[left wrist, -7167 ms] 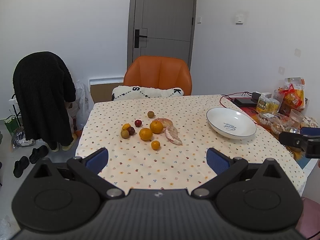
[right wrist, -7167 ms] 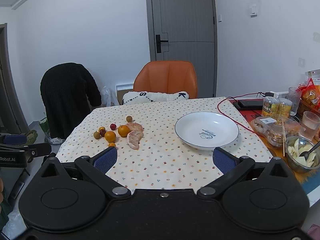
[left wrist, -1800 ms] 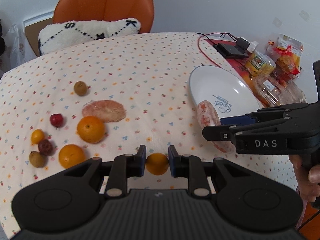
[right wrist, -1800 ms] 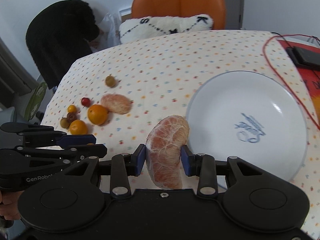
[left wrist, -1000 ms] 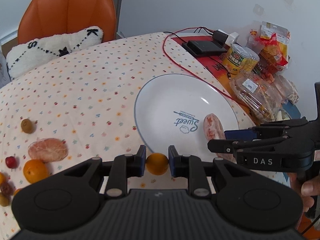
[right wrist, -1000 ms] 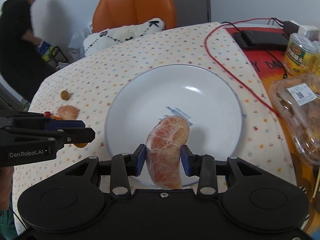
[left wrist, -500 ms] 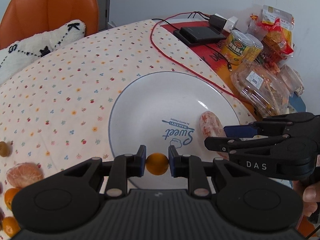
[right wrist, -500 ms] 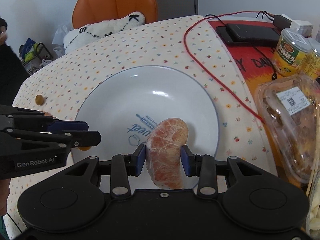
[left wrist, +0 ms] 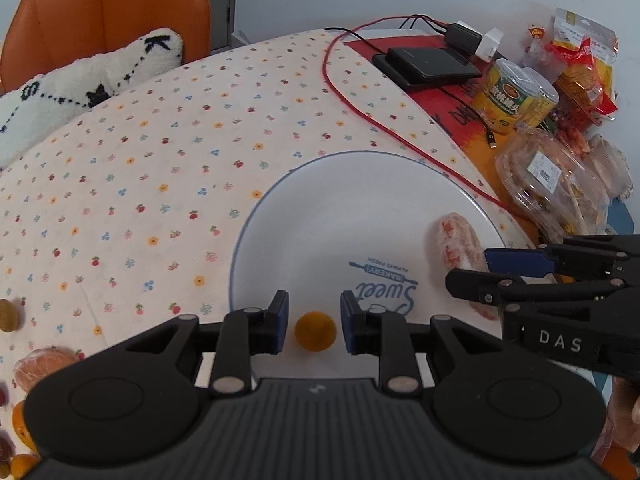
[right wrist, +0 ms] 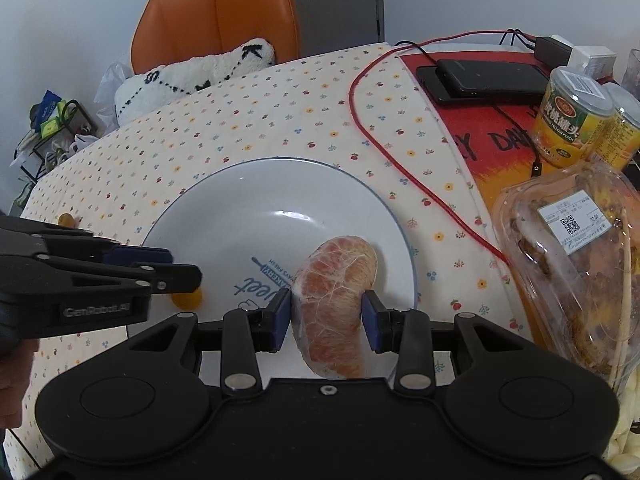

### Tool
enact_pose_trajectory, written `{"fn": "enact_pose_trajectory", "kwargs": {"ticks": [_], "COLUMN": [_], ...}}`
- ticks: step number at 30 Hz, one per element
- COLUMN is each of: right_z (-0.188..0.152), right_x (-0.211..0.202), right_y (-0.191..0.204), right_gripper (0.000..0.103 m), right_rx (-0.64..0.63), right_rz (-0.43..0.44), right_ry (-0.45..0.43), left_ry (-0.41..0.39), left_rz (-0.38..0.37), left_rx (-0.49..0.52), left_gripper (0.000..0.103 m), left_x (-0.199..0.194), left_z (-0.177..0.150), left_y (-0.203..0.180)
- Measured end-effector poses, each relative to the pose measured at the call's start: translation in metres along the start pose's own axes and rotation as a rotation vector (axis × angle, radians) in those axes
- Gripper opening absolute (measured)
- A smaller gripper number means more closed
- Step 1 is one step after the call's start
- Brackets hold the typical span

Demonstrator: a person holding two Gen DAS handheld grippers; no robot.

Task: Organize fruits
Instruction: 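Open the right gripper to drop the pomelo while the left gripper releases the tangerine onto the plate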

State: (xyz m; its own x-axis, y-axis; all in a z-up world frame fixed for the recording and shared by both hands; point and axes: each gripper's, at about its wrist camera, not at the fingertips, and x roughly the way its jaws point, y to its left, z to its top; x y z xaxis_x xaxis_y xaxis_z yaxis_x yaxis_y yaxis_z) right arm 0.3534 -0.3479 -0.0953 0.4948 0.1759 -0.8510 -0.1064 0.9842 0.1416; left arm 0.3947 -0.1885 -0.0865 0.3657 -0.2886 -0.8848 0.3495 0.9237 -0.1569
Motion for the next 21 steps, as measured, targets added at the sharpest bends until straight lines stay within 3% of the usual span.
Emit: {"fn": "enact_pose_trajectory", "kwargs": {"ticks": [8,14,16,21], "right_z": [-0.002,-0.008,-0.011,-0.017], "right_x": [-0.002,-0.003,-0.008,-0.021], "right_y": [0.001,0.015,0.024,0.044], "right_gripper": [0.038,0.044,0.057,0.063], "right_rx": [0.022,0.034,0.026,-0.009], "right_rz": [-0.023,0.006,0.011,0.038], "right_ry": [-0.026,0.005,-0.003,-0.021], "left_ry": [-0.026,-0.038,-0.060,-0.102], "left_rz": [0.004,0.029,0.026,0.059], "left_rx": [-0.025,-0.049,-0.053,-0.076], "left_gripper": [0.029,0.047,0.055,0.071], "left_x": [-0.026,-0.045,-0.055,-0.077], "left_z": [-0.013,-0.032,-0.039,-0.055], "left_y": [0.016,0.035,0.043,0.064]}}
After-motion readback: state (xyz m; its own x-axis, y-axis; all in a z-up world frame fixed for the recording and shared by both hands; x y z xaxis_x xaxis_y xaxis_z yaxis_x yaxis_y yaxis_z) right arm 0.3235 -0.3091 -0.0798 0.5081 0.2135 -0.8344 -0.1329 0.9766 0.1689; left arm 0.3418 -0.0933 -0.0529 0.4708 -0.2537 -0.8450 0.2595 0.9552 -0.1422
